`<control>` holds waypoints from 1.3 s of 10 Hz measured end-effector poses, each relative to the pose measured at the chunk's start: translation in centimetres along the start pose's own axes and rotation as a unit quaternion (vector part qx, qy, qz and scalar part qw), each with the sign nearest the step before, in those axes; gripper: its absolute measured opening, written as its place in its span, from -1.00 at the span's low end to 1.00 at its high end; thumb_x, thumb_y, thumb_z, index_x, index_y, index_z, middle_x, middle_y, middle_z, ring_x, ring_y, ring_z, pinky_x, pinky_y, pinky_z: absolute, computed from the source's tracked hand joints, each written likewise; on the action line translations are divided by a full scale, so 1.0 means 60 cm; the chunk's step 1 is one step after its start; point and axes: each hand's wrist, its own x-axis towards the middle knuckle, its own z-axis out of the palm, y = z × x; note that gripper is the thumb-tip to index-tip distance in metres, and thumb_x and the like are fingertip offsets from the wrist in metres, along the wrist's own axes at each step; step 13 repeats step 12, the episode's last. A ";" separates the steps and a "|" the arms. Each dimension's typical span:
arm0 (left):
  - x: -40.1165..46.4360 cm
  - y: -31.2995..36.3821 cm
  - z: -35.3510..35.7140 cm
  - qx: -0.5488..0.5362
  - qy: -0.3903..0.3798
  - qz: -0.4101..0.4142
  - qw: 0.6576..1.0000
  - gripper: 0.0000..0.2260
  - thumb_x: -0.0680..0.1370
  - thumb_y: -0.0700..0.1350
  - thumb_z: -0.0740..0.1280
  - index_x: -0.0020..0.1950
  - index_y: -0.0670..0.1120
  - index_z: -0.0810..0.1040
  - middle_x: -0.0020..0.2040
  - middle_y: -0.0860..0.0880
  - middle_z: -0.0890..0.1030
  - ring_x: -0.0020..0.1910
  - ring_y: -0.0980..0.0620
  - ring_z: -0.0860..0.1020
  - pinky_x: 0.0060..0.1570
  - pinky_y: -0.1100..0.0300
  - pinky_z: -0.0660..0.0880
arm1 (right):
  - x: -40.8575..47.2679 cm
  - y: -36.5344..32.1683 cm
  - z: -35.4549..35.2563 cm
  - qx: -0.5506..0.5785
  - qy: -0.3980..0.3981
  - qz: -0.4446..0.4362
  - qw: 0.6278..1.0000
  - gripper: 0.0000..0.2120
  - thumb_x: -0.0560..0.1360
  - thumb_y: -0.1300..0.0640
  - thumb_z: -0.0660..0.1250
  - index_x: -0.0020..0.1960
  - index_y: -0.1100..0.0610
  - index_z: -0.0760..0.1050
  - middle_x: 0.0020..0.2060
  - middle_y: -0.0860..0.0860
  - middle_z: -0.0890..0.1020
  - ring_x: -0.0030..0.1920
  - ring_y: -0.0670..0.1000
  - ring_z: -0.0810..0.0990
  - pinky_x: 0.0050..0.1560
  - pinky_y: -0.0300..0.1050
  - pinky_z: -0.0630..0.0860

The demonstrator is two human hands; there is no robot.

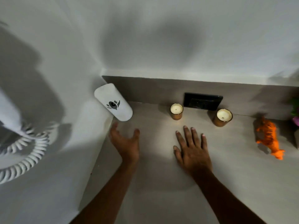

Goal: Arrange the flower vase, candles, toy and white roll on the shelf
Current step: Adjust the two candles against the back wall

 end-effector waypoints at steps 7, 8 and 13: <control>0.171 0.047 0.078 -0.059 0.104 -0.054 0.991 -0.30 0.22 0.16 0.66 0.29 0.11 0.50 0.19 0.15 0.65 0.02 0.16 0.60 0.01 0.23 0.51 | 0.001 0.004 0.006 -0.018 0.004 0.005 1.000 -0.34 0.65 -0.27 -0.04 0.67 -0.01 0.16 0.67 0.15 0.15 0.67 0.23 0.07 0.61 0.35 0.07; 0.177 0.048 0.079 -0.055 0.105 -0.053 0.992 -0.30 0.22 0.16 0.66 0.29 0.11 0.50 0.20 0.16 0.65 0.03 0.15 0.61 0.05 0.18 0.56 | 0.003 0.005 0.006 -0.020 -0.003 0.004 1.000 -0.33 0.65 -0.29 -0.06 0.68 -0.02 0.11 0.68 0.14 0.10 0.68 0.22 0.02 0.61 0.35 0.04; 0.074 0.023 0.034 -0.041 0.077 -0.070 0.994 -0.05 0.23 0.13 0.69 0.53 0.00 0.34 0.45 -0.01 0.45 0.24 0.02 0.54 0.19 0.11 0.56 | 0.006 -0.003 -0.013 0.007 -0.039 0.010 0.999 -0.35 0.66 -0.31 -0.09 0.70 -0.10 -0.01 0.70 0.06 -0.04 0.69 0.17 -0.11 0.64 0.30 -0.12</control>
